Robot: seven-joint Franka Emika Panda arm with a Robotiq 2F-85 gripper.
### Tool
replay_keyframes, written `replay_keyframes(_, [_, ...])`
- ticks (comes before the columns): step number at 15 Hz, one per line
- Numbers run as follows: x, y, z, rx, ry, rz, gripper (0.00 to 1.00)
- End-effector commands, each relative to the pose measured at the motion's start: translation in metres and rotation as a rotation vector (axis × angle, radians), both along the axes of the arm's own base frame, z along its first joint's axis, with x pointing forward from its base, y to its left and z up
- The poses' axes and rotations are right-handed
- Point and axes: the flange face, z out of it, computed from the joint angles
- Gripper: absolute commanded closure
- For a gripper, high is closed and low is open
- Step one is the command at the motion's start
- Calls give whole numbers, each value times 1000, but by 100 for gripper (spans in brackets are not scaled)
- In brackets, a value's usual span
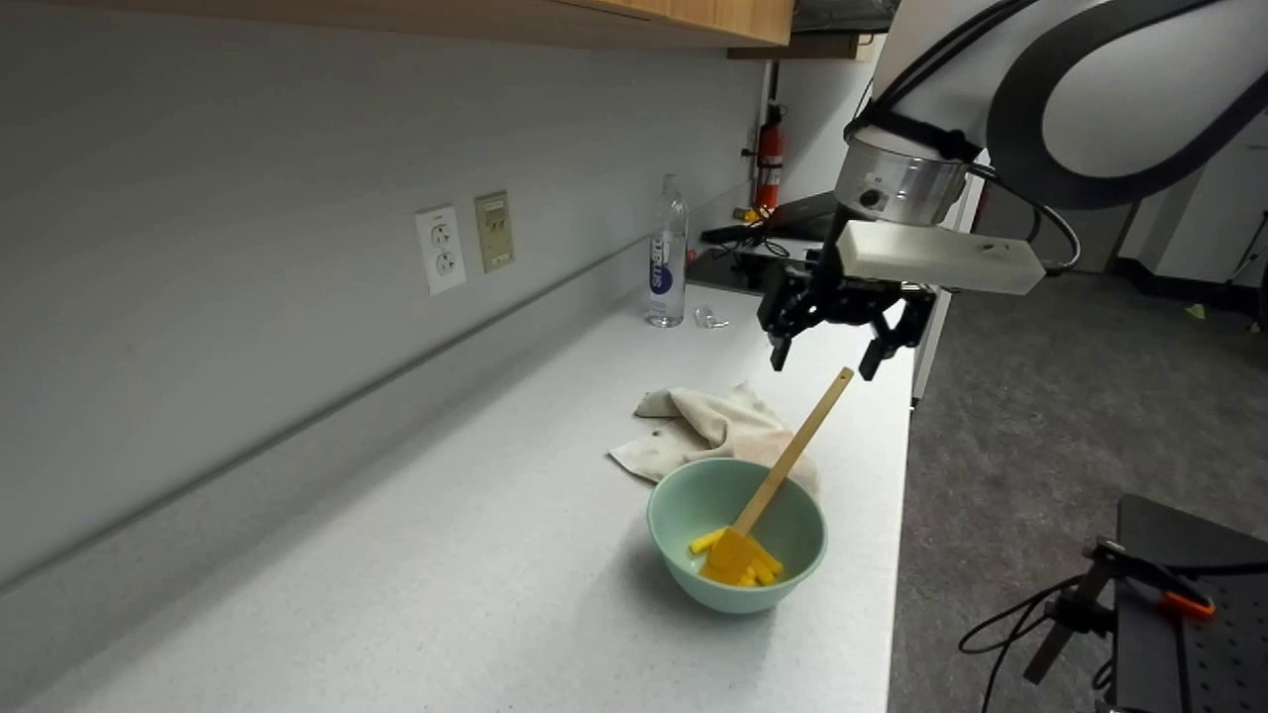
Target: Use the spatula to stir the contents in the green bowl
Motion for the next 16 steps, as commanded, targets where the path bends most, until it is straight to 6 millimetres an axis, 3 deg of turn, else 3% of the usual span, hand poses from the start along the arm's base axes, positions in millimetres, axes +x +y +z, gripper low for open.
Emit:
replay_keyframes(1, [0,2,-2,2,4,-3,0])
replay_keyframes(4, [0,0,-3,3,7,-5,0])
replay_keyframes(9, [-3,-12,-11,2,33,-245,0])
replay_keyframes(16, [4,-13,-31,-15,3,-451,0])
